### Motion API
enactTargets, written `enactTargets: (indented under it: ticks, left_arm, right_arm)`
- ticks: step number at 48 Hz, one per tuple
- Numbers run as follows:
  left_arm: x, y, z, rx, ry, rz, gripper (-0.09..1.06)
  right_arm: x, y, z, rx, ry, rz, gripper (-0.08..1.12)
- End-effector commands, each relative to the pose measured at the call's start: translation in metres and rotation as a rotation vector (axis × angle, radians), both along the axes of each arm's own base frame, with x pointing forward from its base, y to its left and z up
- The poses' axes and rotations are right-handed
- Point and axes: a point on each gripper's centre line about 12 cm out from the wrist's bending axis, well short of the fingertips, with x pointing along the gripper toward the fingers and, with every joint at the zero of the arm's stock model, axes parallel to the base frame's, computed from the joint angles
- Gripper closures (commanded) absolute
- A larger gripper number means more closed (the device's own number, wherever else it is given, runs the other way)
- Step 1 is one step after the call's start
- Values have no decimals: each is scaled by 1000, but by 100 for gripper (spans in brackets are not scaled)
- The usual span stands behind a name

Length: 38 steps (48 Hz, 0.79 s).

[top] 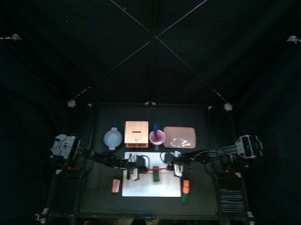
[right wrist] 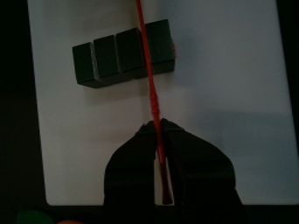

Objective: Place sushi on board then cut the sushi with the knife then place the pieces on the plate
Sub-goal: Cut the sushi into 4 pieces

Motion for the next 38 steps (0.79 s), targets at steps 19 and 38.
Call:
enactTargets:
  ticks: [19, 38]
  left_arm:
    - [4, 8, -8, 3, 47, 15, 48]
    - [13, 34, 3, 38, 11, 37, 48]
  right_arm:
    - [7, -7, -9, -8, 26, -17, 79]
    - [7, -31, -5, -40, 12, -60, 79]
